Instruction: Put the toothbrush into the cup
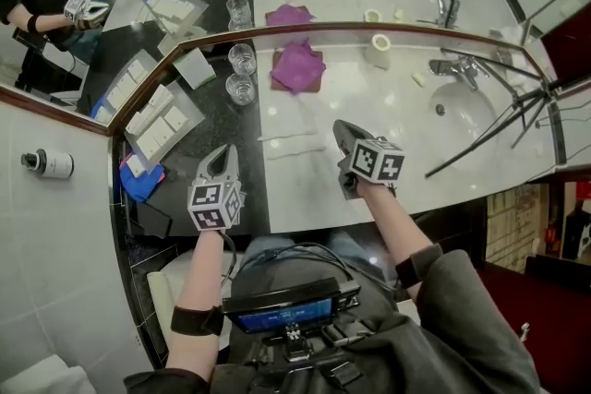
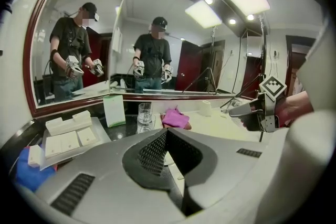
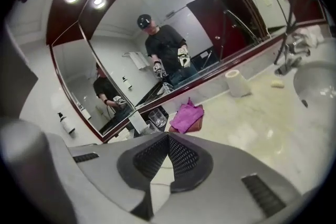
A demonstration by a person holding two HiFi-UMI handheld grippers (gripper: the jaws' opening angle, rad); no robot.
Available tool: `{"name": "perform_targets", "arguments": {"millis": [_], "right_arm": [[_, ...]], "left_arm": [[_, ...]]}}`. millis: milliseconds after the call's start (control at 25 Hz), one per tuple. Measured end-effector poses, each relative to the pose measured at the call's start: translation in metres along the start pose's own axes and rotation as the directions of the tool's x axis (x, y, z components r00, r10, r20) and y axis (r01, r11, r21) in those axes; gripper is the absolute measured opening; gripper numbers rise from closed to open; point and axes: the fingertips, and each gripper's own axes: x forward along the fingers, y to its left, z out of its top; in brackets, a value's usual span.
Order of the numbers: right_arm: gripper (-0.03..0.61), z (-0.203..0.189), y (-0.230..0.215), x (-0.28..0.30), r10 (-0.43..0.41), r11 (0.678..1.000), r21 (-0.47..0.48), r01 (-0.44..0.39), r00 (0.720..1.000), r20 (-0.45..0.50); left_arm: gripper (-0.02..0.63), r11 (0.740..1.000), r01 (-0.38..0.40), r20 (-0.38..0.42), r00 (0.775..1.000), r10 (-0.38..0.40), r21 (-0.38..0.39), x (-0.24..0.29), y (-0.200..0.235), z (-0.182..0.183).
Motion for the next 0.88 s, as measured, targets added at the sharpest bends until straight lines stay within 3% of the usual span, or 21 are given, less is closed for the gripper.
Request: {"name": "perform_targets", "arguments": {"millis": [80, 200, 360, 600, 880], "right_arm": [[0.014, 0.009, 0.003, -0.008, -0.004, 0.991, -0.130, 0.005, 1.000, 0.002], [0.014, 0.017, 0.008, -0.019, -0.014, 0.946, -0.324, 0.017, 1.000, 0.012], [0.015, 0.018, 0.009, -0.028, -0.013, 0.888, -0.459, 0.024, 1.000, 0.027], [0.015, 0.018, -0.006, -0.039, -0.038, 0.834, -0.550, 0.052, 0.999, 0.036], [0.017, 0.015, -0.024, -0.047, -0.052, 0.843, -0.535, 0.061, 0.998, 0.032]], "left_arm": [[0.000, 1.000, -0.008, 0.010, 1.000, 0.008, -0.007, -0.002, -0.001, 0.001], [0.000, 1.000, -0.016, 0.017, 1.000, 0.016, -0.008, -0.003, -0.005, 0.001], [0.000, 1.000, -0.028, 0.023, 0.999, 0.029, -0.009, -0.006, -0.008, 0.000], [0.000, 0.999, -0.043, 0.033, 0.999, 0.043, -0.009, -0.005, -0.015, 0.000], [0.000, 0.999, -0.028, 0.045, 0.999, 0.029, -0.017, -0.005, -0.022, 0.004]]}}
